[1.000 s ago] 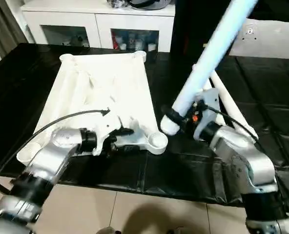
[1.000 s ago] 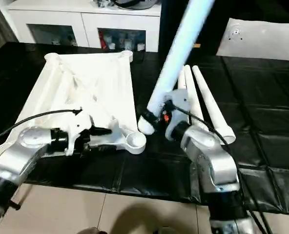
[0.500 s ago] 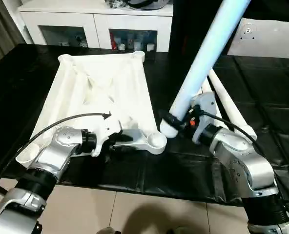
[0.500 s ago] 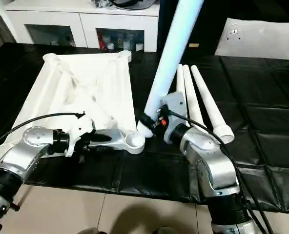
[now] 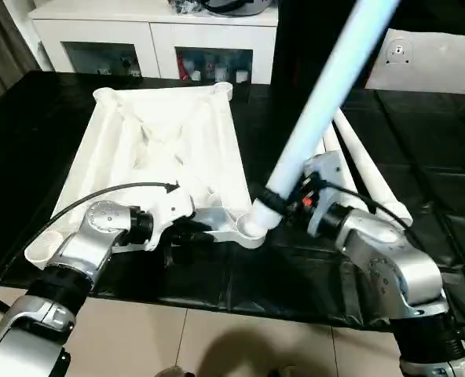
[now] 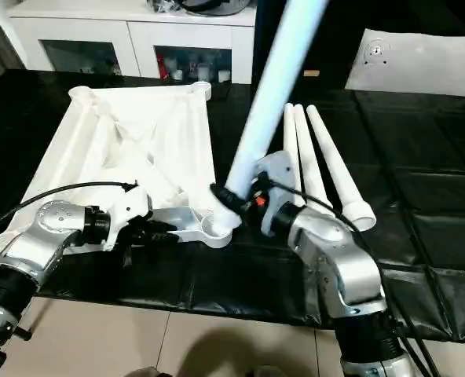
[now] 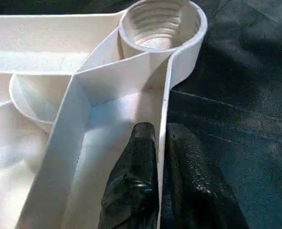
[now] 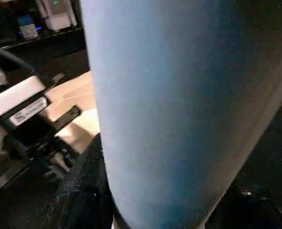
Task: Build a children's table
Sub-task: Insert table leg to table base
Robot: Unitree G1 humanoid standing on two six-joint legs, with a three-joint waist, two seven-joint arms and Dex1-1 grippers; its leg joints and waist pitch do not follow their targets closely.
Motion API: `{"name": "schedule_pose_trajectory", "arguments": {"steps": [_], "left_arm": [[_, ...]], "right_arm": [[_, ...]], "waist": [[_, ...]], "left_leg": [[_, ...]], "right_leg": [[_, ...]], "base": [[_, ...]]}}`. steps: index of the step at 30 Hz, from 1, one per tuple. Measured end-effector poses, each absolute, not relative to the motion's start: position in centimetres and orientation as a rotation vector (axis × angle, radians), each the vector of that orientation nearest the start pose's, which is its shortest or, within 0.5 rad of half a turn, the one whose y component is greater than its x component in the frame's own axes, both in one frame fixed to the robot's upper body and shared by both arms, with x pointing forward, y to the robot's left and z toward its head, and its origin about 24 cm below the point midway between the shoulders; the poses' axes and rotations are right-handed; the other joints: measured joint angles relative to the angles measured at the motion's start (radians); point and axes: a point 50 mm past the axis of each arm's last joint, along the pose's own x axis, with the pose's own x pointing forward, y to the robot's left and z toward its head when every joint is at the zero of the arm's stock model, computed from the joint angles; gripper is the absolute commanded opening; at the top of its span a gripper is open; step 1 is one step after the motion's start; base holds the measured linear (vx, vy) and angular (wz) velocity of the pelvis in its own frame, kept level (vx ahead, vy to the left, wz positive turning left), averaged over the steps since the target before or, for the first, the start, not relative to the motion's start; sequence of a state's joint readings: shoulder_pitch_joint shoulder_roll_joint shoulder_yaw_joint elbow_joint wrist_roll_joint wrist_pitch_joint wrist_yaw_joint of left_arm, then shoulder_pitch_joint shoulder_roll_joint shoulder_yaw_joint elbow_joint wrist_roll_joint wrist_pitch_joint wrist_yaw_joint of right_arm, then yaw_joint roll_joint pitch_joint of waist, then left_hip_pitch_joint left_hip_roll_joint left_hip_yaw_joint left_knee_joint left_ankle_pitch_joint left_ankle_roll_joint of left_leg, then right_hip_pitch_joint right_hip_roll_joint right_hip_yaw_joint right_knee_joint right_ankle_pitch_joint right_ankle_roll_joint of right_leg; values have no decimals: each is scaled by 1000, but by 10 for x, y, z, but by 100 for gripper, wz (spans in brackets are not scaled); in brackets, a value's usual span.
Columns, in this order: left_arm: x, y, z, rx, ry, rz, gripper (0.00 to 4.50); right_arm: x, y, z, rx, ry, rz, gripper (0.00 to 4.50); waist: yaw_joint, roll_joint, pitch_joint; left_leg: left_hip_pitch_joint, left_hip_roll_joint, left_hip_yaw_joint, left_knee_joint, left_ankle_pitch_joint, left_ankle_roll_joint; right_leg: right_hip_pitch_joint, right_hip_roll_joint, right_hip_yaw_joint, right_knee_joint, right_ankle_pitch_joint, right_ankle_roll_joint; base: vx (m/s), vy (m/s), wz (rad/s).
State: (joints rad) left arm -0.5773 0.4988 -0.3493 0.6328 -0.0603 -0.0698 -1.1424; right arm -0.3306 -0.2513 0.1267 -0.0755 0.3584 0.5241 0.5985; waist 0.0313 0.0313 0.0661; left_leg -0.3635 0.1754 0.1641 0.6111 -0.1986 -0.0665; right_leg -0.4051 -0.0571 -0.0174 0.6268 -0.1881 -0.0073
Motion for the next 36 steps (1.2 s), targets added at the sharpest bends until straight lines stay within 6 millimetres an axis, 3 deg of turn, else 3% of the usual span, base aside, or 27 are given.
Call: {"name": "schedule_pose_trajectory", "arguments": {"steps": [16,36], "left_arm": [[316,160,54,491,385,-1327,0],[317,156,50,491,347,-1322,0]], "right_arm": [[300,-99,87,-83,193,919,191],[305,-93,79,-122,183,961,191]], "waist": [[0,0,0],[2,-2,-1]], "left_leg": [[0,0,2,-2,0,1],[4,0,4,-2,-1,1]], "right_leg": [[-1,0,1,-2,0,0],[2,-1,2,-2,0,0]], "base": [[0,0,0],[0,0,0]]}}
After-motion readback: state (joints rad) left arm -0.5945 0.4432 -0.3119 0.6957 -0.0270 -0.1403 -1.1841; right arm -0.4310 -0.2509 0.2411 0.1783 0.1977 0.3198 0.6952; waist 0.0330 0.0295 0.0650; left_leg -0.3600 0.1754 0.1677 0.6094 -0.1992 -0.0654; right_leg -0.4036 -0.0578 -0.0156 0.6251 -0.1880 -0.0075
